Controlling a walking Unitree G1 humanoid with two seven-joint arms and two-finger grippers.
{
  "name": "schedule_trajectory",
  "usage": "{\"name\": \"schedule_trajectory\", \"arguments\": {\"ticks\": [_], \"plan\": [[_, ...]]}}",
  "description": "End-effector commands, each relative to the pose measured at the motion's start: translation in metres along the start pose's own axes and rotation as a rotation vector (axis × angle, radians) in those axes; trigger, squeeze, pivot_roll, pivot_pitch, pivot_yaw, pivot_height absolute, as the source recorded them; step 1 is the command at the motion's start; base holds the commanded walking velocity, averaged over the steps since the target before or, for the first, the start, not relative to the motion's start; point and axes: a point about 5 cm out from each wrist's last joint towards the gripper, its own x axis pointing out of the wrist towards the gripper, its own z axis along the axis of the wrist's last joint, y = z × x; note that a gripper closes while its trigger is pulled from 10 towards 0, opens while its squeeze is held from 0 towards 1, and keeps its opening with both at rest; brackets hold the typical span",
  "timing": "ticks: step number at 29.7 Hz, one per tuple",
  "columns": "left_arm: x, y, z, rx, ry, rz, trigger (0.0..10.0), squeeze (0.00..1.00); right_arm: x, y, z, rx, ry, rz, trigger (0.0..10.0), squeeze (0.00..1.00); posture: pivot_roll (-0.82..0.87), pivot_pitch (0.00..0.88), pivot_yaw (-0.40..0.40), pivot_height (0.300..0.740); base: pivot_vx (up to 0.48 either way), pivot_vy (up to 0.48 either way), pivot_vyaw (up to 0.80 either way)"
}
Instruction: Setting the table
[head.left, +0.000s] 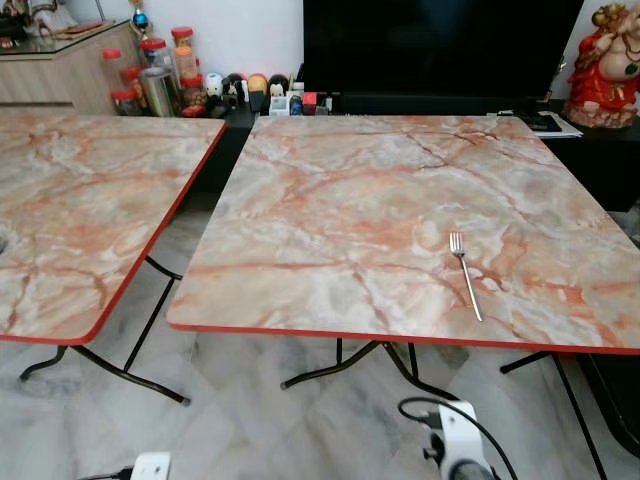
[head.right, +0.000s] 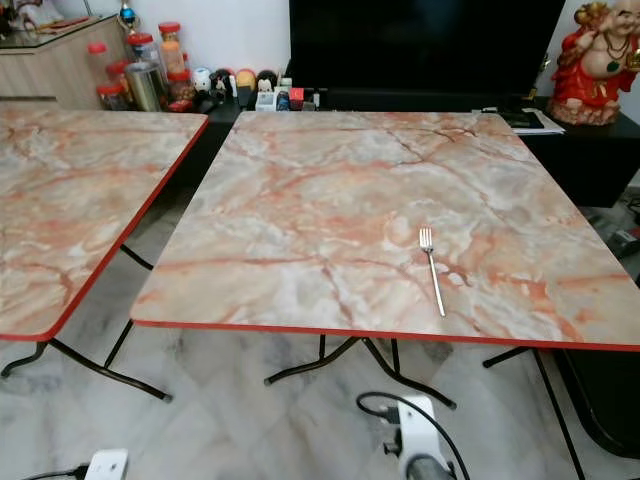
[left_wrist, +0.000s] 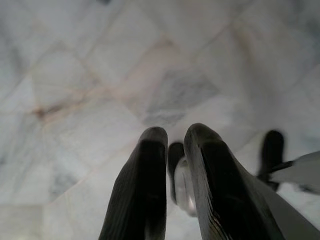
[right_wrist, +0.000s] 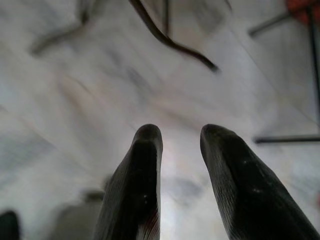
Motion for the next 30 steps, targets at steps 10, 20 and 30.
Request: {"name": "schedule_trajectory", "arguments": {"ticks": [10, 20, 30], "plan": [[-0.003, 0.018, -0.003, -0.002, 0.016, 0.041, 10.0, 0.00, 0.001, 0.002, 0.016, 0.170, -0.087, -0.083, 10.0, 0.00, -0.02, 0.000, 0.007, 0.740, 0.000, 0.000, 0.00], [-0.003, 0.020, -0.002, 0.003, 0.012, 0.046, 10.0, 0.00, -0.003, -0.028, 0.007, 0.319, -0.089, -0.340, 10.0, 0.00, -0.03, 0.000, 0.011, 0.740, 0.000, 0.000, 0.00], [-0.003, 0.020, -0.001, 0.004, 0.004, 0.049, 10.0, 0.00, -0.012, -0.057, 0.051, 0.451, -0.300, -0.630, 10.0, 0.00, -0.03, 0.000, 0.012, 0.740, 0.000, 0.000, 0.00]]}}
